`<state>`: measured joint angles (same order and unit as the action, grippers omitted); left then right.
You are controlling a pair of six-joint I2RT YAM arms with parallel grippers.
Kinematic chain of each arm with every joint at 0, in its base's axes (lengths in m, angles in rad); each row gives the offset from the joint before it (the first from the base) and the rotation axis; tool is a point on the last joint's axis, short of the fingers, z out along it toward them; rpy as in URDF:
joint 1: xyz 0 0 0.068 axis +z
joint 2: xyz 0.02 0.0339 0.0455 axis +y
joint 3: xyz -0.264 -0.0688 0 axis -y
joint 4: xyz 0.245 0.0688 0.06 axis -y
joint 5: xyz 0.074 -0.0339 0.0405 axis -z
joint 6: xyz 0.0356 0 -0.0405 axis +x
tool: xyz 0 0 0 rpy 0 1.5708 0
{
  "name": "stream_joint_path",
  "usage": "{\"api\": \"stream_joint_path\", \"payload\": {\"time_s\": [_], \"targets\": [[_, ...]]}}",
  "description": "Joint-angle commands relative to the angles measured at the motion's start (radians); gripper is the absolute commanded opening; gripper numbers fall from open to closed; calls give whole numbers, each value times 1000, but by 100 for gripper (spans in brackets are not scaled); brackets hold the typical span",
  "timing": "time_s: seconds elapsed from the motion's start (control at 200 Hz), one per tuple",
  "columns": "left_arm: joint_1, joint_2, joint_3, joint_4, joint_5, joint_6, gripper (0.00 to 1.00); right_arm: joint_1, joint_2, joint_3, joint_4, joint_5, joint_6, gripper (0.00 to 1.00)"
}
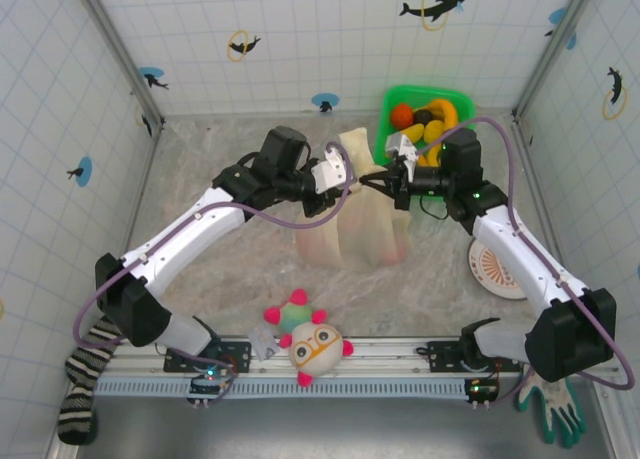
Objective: Place the fake fruits into the plastic bag and tie a complex knot
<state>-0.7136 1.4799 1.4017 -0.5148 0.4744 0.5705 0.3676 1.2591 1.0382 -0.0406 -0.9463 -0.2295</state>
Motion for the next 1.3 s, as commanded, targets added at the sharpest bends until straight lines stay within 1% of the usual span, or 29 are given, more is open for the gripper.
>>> {"api": "stream_joint_path", "payload": {"time_s": [0.0, 0.015, 0.08, 0.125, 0.165, 0.2, 0.285, 0.29, 0.305, 0.395, 0.46, 0.565, 0.756, 0.836, 0.991, 1.131, 1.296], "targets": [[28, -40, 19, 30, -18, -34, 14, 5, -19, 45, 10, -10, -18, 0], [33, -43, 18, 36, -15, -39, 16, 5, -20, 45, 11, -10, -19, 0], [54, -56, 3, 68, 23, -56, 20, 6, -24, 45, 12, -9, -24, 0], [66, -62, -7, 91, 50, -69, 27, 5, -24, 46, 12, -9, -24, 0], [74, -65, -18, 112, 82, -74, 36, 6, -24, 46, 14, -11, -24, 0], [75, -68, -26, 124, 100, -77, 49, 6, -24, 44, 15, -9, -27, 0], [76, -66, -45, 159, 171, -79, 61, 7, -25, 43, 15, -7, -32, 0], [77, -66, -45, 161, 175, -80, 63, 7, -25, 43, 15, -6, -32, 0], [77, -66, -47, 166, 187, -80, 66, 7, -25, 43, 15, -7, -31, 0], [78, -57, -53, 199, 224, -84, 74, 7, -26, 43, 15, -12, -33, 0], [84, -48, -53, 222, 246, -94, 78, 8, -30, 39, 19, -13, -35, 0], [97, -25, -42, 246, 284, -106, 79, 13, -33, 33, 24, -22, -36, 0], [111, 7, -29, 281, 341, -121, 78, 14, -39, 29, 29, -18, -42, 0], [120, 14, -26, 283, 367, -120, 77, 14, -43, 26, 31, -18, -44, 0], [147, 26, -33, 306, 460, -126, 73, 15, -48, 19, 29, -20, -55, 0], [153, 47, -26, 302, 531, -113, 69, 15, -51, 16, 32, -25, -59, 0], [153, 80, 1, 294, 563, -109, 69, 15, -55, 11, 36, -30, -62, 0]]}}
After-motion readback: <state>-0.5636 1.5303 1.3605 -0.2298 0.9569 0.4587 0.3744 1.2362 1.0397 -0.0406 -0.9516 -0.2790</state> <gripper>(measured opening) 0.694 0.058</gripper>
